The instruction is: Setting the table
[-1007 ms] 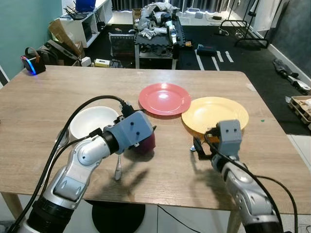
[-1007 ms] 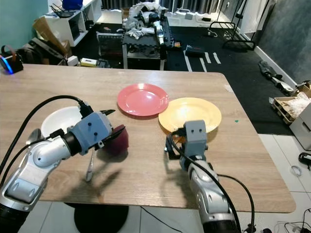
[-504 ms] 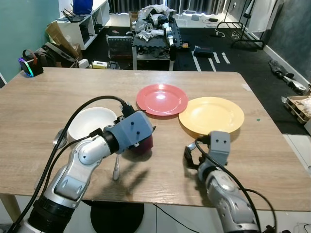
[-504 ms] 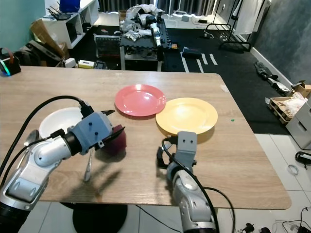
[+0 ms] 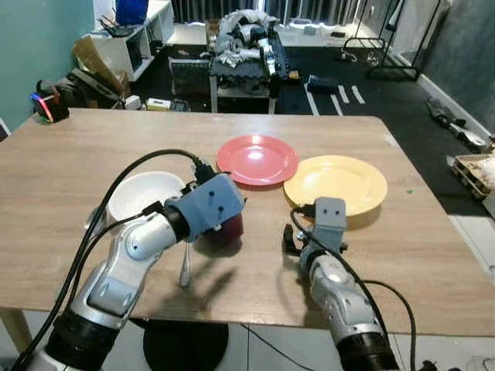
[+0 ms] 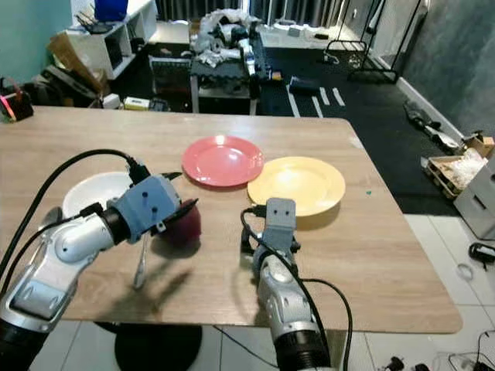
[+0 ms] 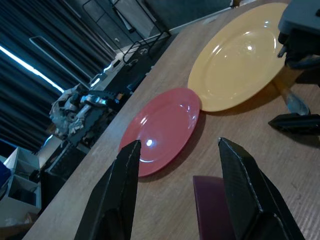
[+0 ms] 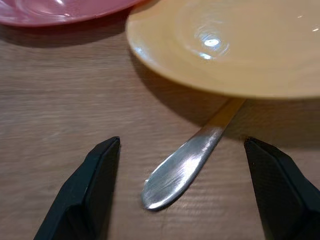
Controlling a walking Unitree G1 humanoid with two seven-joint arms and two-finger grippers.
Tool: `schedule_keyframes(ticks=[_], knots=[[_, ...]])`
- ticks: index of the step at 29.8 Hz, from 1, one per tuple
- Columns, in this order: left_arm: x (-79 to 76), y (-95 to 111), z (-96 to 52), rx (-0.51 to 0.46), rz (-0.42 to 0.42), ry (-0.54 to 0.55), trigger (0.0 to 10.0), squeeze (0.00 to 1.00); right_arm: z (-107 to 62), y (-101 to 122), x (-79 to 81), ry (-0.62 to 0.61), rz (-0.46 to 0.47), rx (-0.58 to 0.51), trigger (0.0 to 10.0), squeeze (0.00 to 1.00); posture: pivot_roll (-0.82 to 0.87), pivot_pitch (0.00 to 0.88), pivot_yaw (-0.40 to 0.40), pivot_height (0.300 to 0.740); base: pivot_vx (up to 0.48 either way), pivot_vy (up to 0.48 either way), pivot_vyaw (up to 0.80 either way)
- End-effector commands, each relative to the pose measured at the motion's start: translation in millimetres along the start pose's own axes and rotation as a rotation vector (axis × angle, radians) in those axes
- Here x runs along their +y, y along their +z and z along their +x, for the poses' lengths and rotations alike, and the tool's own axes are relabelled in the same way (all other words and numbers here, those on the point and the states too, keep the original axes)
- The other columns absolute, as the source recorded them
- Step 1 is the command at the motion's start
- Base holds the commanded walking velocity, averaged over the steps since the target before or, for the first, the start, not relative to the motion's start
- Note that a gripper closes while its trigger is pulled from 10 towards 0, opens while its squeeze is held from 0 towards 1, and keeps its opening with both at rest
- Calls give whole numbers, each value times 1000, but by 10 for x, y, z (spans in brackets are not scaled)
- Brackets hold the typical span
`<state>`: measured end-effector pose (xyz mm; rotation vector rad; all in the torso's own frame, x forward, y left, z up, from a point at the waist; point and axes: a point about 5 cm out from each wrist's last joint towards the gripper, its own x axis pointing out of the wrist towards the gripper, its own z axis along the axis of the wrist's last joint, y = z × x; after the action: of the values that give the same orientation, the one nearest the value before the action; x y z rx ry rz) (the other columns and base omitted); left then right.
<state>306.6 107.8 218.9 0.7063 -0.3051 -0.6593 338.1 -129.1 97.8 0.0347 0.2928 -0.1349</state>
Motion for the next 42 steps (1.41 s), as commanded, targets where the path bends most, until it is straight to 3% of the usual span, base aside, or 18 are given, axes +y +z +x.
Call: schedule_keyframes(ticks=[1,9,12,17,22,23,25,26,30,32,33,36,37,42], knots=[[-18,3,-19,7,-4,-3,10000,0,0,-264,-105,-57,-22,107,10000,0,40,3,55,740,0,0,0],[-32,-8,-33,18,-7,-1,10000,0,38,-365,-228,-117,-36,149,10000,0,42,14,50,740,0,0,0],[-30,-12,-33,23,-11,3,10000,0,60,-454,-358,-157,-41,189,10000,0,43,19,45,740,0,0,0],[-23,-37,-60,43,-15,19,10000,0,51,-582,-749,-253,-60,239,10000,0,44,33,31,740,0,0,0],[-28,-45,-71,49,-19,24,10000,0,38,-604,-946,-293,-71,245,10000,0,36,36,30,740,0,0,0],[-28,-46,-70,50,-20,24,10000,0,35,-608,-985,-297,-73,248,9647,0,34,36,30,740,0,0,0],[-25,-44,-65,50,-21,24,10000,0,35,-630,-1019,-292,-78,259,8039,0,31,37,32,740,0,0,0],[-26,-43,-62,49,-22,24,10000,0,34,-661,-1009,-267,-74,276,6000,0,31,36,33,740,0,0,0],[-27,-41,-58,48,-23,23,10000,0,25,-727,-967,-214,-71,311,4980,0,29,35,34,740,0,0,0],[-25,-43,-55,48,-24,23,10000,0,3,-823,-914,-151,-74,370,3451,0,26,34,32,740,0,0,0],[-23,-44,-54,48,-24,24,10000,0,-17,-886,-885,-113,-61,413,627,0,26,34,29,740,0,0,0],[-21,-44,-54,49,-24,25,10000,0,-31,-927,-865,-87,-50,441,627,0,26,34,28,740,0,0,0],[-19,-43,-54,49,-24,27,10000,0,-44,-962,-861,-69,-42,465,0,0,25,34,25,740,0,0,0],[-13,-48,-60,52,-24,35,10000,0,-42,-957,-905,-54,-48,468,0,0,23,32,21,740,0,0,0]])
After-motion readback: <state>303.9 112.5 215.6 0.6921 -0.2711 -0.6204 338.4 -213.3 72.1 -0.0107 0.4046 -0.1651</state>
